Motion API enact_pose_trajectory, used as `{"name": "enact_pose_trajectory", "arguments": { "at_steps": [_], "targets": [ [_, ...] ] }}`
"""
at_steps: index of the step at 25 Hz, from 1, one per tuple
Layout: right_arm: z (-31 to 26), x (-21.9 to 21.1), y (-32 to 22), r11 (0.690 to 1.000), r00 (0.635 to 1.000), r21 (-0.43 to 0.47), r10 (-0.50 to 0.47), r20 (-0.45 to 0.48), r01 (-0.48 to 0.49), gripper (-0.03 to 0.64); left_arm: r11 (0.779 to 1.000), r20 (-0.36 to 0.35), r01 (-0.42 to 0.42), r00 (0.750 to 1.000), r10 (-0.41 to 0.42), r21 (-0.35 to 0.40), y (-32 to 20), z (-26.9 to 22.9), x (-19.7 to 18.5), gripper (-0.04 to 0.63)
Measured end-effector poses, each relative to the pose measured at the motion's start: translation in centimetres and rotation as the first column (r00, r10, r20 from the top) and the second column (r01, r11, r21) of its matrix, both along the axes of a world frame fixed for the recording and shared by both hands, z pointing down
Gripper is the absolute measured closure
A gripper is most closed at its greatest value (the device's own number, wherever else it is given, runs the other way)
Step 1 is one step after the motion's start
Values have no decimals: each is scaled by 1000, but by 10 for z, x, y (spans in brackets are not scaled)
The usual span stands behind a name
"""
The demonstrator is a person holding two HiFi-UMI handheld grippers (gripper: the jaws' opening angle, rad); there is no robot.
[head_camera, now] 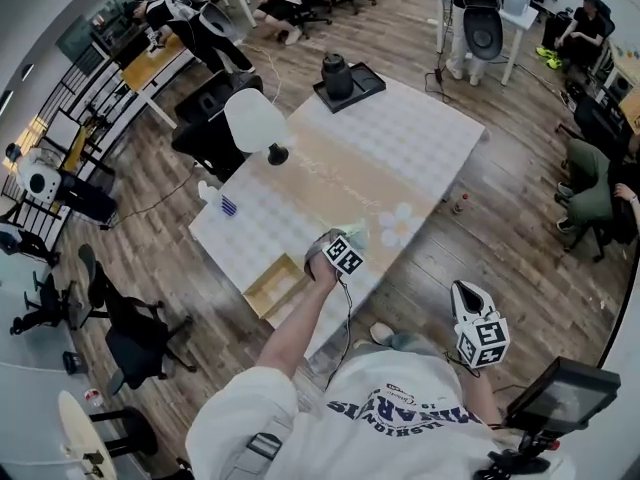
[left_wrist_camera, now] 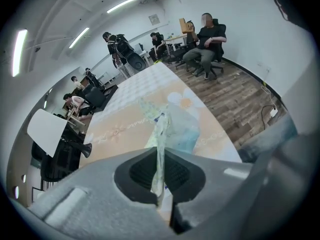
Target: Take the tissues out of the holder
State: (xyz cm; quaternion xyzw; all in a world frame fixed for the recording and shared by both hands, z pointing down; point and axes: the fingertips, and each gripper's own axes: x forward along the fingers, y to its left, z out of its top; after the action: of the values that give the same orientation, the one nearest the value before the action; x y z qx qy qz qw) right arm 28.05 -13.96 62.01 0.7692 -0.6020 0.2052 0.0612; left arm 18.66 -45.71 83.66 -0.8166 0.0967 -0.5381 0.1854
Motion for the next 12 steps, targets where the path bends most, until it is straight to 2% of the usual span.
{"name": "enact_pose_trajectory", "arguments": {
  "at_steps": [6, 12],
  "targets": [
    [6, 4, 17, 999, 999, -22, 50, 5, -50, 607, 1000, 70, -26, 997, 26, 2, 3, 45, 0, 592],
    [5, 5, 16, 998, 998, -30, 51, 24, -51, 607, 999, 102, -44, 994, 47, -29, 12, 76, -5, 592]
  ]
}}
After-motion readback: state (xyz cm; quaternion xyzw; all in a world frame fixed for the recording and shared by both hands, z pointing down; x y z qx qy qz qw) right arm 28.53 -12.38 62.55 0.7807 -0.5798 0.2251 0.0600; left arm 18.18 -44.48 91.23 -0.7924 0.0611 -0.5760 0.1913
